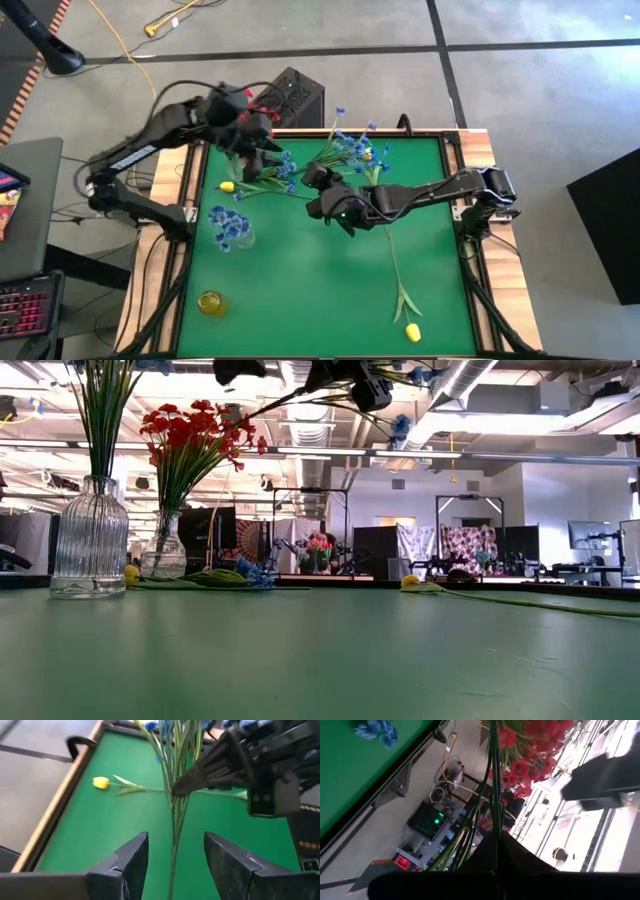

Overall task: Sort flowers into vase by color
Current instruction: Put the bottom blue flowers into the bottom transparent vase

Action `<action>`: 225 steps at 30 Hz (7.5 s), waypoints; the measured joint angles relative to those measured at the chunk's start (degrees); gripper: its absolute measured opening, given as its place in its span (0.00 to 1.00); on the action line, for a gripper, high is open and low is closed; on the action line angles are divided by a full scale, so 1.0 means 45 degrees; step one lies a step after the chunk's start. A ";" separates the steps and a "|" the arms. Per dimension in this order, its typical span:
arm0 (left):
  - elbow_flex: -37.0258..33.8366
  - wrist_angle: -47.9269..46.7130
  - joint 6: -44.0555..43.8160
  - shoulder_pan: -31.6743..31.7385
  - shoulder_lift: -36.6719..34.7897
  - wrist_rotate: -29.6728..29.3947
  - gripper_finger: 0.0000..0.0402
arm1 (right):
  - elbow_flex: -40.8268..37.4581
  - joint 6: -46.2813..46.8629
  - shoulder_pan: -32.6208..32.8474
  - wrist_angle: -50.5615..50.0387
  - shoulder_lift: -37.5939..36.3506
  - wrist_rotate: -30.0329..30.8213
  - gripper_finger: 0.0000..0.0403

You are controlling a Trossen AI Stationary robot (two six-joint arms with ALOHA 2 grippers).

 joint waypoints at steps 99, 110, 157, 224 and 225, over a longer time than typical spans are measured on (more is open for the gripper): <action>0.0370 0.1158 0.0776 -0.0939 0.1115 -0.0835 0.00 | 0.0005 1.1166 -0.0238 -0.5992 -0.2976 -0.5239 0.67; 0.1583 0.2615 0.1051 -0.0939 0.0389 -0.1166 0.00 | -0.1447 1.6406 -0.1686 -0.9284 -0.5647 -0.8541 0.67; -1.3645 1.1295 -0.1757 -0.0944 -1.3871 -0.2681 0.00 | -0.7043 1.8421 -0.0954 -0.3065 -0.8427 -0.9039 0.67; -1.9045 1.1851 -0.3960 -0.1356 -1.6982 0.0845 0.00 | -0.7028 1.9797 0.0413 -0.2883 -0.8427 -0.8971 0.67; -1.9045 1.1851 -0.3873 -0.1437 -1.6982 0.0846 0.00 | -0.7028 1.9795 0.0413 -0.2871 -0.8427 -0.8971 0.67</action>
